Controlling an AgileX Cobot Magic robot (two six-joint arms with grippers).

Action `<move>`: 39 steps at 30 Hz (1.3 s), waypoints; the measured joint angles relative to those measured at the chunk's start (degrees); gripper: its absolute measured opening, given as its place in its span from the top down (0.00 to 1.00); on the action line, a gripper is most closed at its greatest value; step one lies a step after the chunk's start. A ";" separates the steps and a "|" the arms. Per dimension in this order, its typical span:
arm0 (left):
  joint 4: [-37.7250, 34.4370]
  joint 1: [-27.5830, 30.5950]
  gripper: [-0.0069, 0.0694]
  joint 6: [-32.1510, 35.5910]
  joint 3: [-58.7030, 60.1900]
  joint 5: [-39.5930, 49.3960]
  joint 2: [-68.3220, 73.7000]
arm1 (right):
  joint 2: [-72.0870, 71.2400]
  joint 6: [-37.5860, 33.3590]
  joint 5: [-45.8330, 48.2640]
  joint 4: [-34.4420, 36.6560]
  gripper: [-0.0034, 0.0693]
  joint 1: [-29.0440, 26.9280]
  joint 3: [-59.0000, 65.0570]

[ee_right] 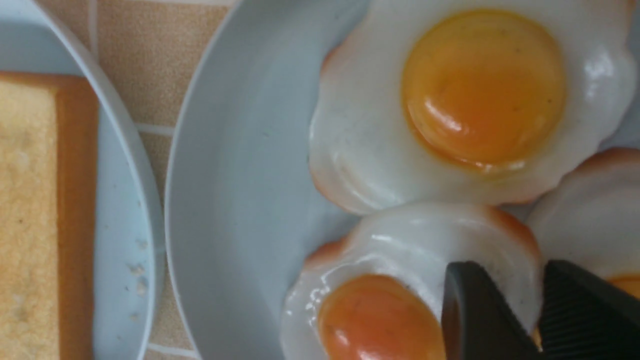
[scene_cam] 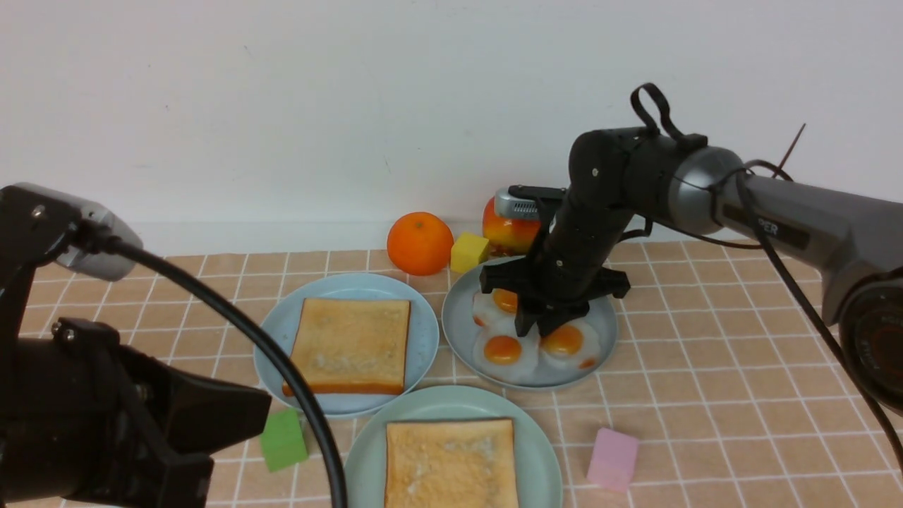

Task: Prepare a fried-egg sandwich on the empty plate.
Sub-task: Use the right arm to grab a fried egg, then use the right arm to place the fried egg on the slice of bread in the middle

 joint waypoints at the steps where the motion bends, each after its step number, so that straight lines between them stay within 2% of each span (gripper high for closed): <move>1: 0.00 0.00 0.88 0.00 0.00 0.00 0.00 | -0.12 0.00 0.10 0.00 0.69 0.00 0.00; 5: 0.00 0.00 0.88 0.00 0.00 0.00 0.00 | -1.21 -0.41 0.79 0.00 0.78 0.00 0.06; 6: 0.00 0.00 0.88 0.00 0.00 0.00 0.00 | -1.94 -0.63 1.01 0.14 0.87 0.00 0.06; 7: 0.00 0.00 0.87 0.00 0.00 0.00 0.00 | -2.49 -0.84 1.20 0.21 0.89 0.00 0.06; 16: 0.00 0.00 0.86 0.00 0.00 0.00 0.00 | -8.20 -2.39 2.46 0.47 0.89 -0.33 0.17; 21: 0.00 0.00 0.86 0.00 0.00 0.04 0.00 | -11.04 -8.92 6.23 6.53 0.89 -0.18 0.17; 25: 0.00 0.00 0.86 0.00 0.00 0.04 0.00 | -11.49 -13.44 8.98 11.41 0.89 2.10 1.87; 30: 0.00 0.00 0.84 0.00 0.00 0.04 0.00 | -11.49 -15.11 7.72 12.96 0.89 6.63 9.41; 39: 0.00 0.00 0.83 0.00 0.00 0.04 0.00 | -11.49 -15.25 3.80 14.26 0.89 8.09 16.81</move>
